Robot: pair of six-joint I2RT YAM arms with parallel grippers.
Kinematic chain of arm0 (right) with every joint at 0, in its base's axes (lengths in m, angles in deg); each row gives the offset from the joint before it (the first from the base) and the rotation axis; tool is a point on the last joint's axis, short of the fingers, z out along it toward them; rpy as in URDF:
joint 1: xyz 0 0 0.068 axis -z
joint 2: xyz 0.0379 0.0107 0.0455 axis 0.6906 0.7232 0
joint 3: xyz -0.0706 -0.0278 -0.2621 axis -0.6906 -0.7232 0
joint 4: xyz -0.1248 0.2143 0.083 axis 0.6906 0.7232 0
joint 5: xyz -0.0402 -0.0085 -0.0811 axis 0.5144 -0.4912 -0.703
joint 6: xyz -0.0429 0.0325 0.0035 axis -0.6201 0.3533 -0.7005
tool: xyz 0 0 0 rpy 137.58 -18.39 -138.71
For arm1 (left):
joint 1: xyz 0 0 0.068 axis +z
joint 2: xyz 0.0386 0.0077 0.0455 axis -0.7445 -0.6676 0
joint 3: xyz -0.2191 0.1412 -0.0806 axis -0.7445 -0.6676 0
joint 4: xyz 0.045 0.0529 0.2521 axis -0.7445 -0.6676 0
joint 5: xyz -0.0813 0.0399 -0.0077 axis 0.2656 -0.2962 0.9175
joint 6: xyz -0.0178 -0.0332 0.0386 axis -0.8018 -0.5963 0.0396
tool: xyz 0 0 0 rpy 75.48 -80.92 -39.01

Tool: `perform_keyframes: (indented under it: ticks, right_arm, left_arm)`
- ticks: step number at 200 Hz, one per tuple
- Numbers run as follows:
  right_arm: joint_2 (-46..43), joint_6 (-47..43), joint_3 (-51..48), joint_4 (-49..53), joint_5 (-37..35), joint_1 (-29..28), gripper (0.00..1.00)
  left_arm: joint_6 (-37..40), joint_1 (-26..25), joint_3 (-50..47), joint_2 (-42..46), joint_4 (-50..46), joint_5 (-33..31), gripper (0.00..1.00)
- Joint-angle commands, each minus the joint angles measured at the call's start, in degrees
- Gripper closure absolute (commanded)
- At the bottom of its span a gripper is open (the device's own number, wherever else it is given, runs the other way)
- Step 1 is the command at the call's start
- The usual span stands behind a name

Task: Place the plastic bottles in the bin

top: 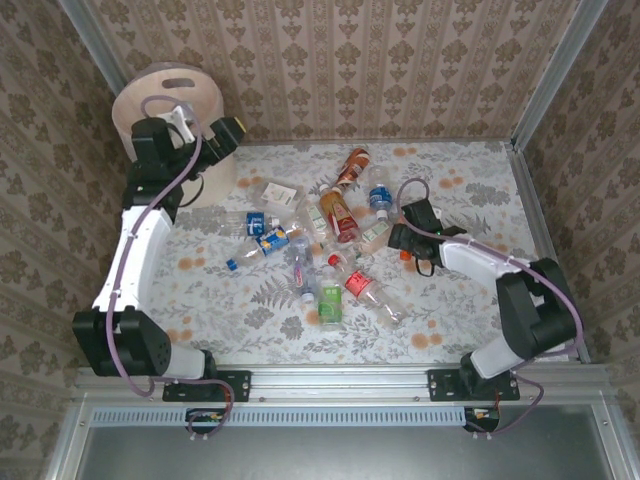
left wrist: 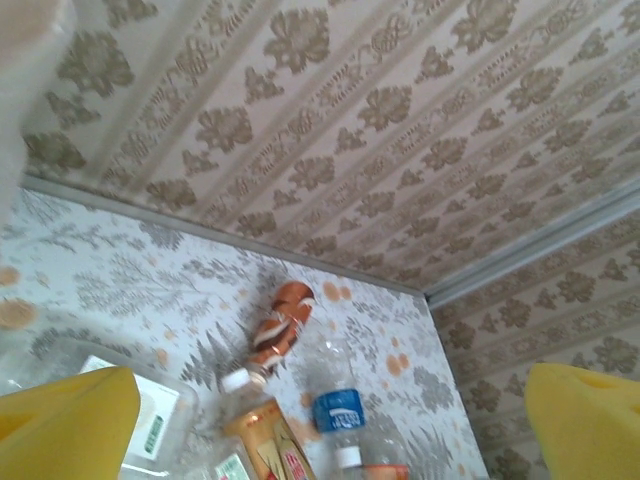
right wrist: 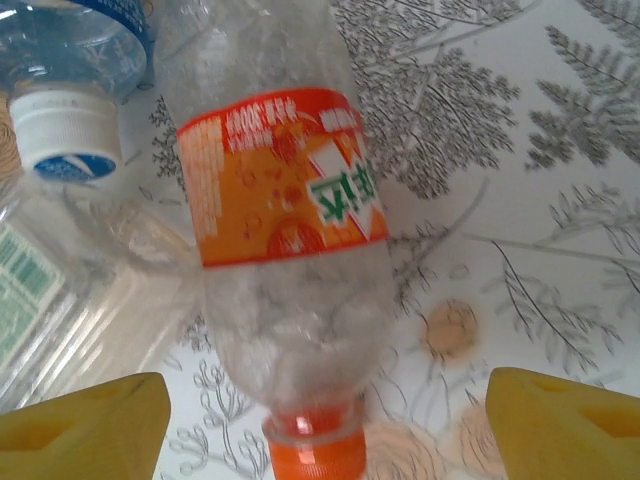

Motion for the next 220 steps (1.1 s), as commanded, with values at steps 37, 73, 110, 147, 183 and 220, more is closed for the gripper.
perform_keyframes:
  ticks: [37, 73, 110, 147, 183, 220]
  right_arm:
    - [6.8, 0.2, 4.1, 0.7, -2.5, 0.7, 0.28]
    - [10.3, -2.7, 5.8, 0.7, -0.4, 1.1, 0.29]
    - [13.8, -6.8, 8.4, -0.1, -0.7, 1.6, 0.29]
    - [16.3, -9.1, 11.0, 0.5, 0.1, 2.3, 0.31]
    - [13.8, -8.8, 8.3, -1.0, -1.5, 2.2, 0.45]
    - [6.2, -10.6, 2.9, -3.5, -3.8, 1.2, 0.53]
  left_arm:
    - [-1.1, -0.1, -0.4, 0.7, 0.3, -1.1, 0.00]
    - [-0.3, -0.1, 0.6, -0.2, -1.4, -1.2, 0.00]
    - [-0.9, -0.1, -0.9, 0.3, -0.9, -0.9, 0.00]
    - [-2.0, -0.2, -3.1, 0.3, -0.6, -0.6, 0.00]
    - [-1.8, -1.9, -4.1, -0.3, -1.1, 0.2, 0.00]
    - [-0.2, -4.7, -2.8, -2.3, -4.1, -1.2, 0.00]
